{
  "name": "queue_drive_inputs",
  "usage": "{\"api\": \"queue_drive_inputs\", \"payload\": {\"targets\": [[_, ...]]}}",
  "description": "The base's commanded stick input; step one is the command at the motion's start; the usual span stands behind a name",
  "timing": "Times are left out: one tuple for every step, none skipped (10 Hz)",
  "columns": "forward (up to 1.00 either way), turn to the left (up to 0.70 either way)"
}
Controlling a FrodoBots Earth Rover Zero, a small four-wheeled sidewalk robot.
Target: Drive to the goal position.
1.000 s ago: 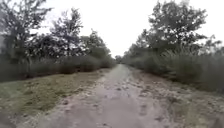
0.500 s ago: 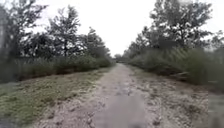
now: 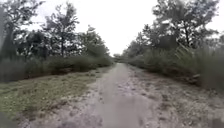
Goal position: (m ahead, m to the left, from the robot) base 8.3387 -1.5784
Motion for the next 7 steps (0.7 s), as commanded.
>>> {"api": "queue_drive_inputs", "payload": {"targets": [[0.7, 0.0], [0.7, 0.0], [0.7, 0.0], [0.7, 0.0], [0.7, 0.0], [0.7, 0.0], [0.7, 0.0]]}}
